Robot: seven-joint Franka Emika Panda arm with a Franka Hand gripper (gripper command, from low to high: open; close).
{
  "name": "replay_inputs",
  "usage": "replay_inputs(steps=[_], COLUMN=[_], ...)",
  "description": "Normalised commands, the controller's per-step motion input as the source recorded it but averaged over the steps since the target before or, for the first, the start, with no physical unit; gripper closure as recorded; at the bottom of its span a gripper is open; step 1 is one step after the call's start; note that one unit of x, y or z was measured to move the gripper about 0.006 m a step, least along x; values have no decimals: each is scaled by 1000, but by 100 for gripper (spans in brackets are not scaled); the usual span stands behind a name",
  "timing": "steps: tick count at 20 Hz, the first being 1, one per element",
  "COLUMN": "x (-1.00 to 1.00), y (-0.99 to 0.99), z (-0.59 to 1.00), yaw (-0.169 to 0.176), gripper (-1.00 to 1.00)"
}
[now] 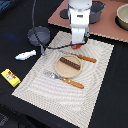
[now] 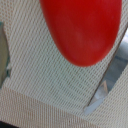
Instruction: Interact with the objects in diverse but meaningful ways.
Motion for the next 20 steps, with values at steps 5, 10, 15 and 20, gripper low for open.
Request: replay_inputs(steps=[5, 10, 15, 20], x=[291, 197, 15, 0], y=[222, 105, -5, -6], z=[-17, -134, -265, -236], yaw=[27, 28, 49, 50], gripper=[-100, -100, -100, 100])
